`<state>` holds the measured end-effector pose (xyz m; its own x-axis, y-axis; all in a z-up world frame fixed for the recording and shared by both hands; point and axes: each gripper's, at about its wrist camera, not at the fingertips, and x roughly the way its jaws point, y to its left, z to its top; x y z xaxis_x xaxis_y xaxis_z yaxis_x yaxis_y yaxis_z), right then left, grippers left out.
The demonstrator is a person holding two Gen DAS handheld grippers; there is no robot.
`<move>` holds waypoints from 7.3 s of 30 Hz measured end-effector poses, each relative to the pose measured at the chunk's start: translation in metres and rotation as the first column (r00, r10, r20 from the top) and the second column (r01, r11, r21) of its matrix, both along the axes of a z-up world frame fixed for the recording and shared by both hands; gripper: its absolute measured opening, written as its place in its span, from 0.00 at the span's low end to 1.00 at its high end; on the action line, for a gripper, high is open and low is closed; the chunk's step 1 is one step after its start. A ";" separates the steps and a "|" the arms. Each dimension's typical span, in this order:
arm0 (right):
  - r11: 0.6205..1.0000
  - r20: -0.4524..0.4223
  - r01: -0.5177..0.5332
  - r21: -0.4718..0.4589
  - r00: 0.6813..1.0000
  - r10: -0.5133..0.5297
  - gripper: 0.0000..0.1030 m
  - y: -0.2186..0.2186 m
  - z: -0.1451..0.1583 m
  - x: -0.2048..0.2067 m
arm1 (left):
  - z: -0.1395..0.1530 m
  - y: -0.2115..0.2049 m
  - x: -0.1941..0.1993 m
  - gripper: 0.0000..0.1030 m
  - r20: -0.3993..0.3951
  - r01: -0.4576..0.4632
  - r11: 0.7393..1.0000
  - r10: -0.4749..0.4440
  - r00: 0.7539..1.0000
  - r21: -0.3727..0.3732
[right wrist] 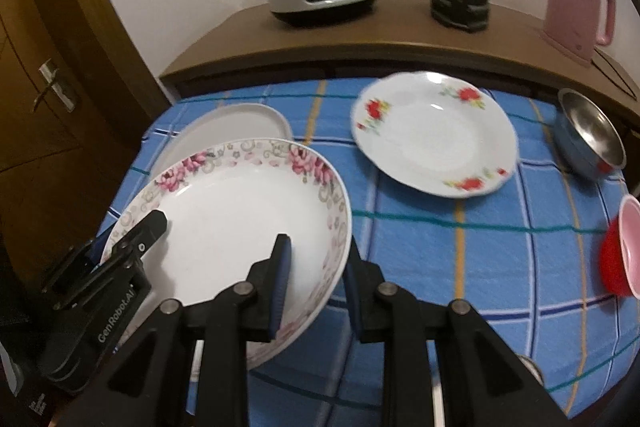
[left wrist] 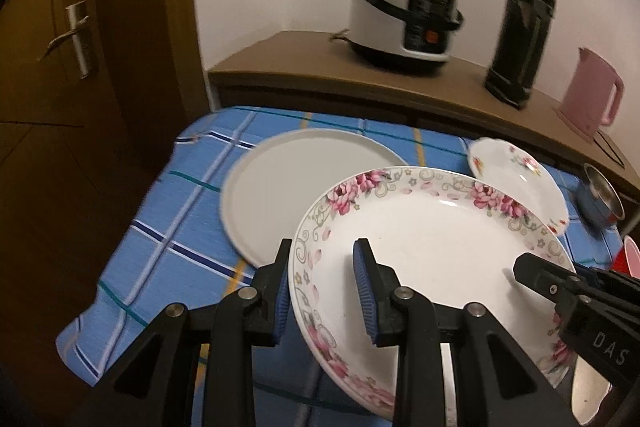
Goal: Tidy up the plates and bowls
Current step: 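Lift the pink-floral bowl with both grippers and carry it over the grey plate, then lower the bowl onto the grey plate and open both grippers, then move both grippers to the rim of the red-rose plate, then close both grippers on the red-rose plate rim and lift it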
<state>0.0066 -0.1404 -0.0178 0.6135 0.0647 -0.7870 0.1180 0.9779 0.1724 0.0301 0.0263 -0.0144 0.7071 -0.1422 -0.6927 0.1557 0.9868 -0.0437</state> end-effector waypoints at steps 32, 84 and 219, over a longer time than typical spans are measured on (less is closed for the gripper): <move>0.997 0.061 0.048 -0.068 0.997 -0.044 0.25 0.065 -0.035 0.104 | -0.027 0.045 0.106 0.31 -0.007 -0.032 0.999 0.031 0.999 -0.014; 0.995 0.152 0.077 -0.057 0.986 -0.068 0.64 0.037 -0.009 0.048 | 0.001 0.027 0.047 0.61 0.069 -0.097 0.993 0.092 0.993 0.072; 0.998 -0.046 0.054 -0.010 0.997 -0.055 0.30 -0.194 -0.052 0.092 | -0.053 -0.220 0.139 0.48 -0.159 0.222 0.975 -0.220 0.962 -0.008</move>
<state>0.0985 -0.3342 -0.0698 0.5785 0.0254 -0.8153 0.1789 0.9712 0.1572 0.1693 -0.1941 -0.0679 0.5401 -0.2753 -0.7953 0.3621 0.9291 -0.0757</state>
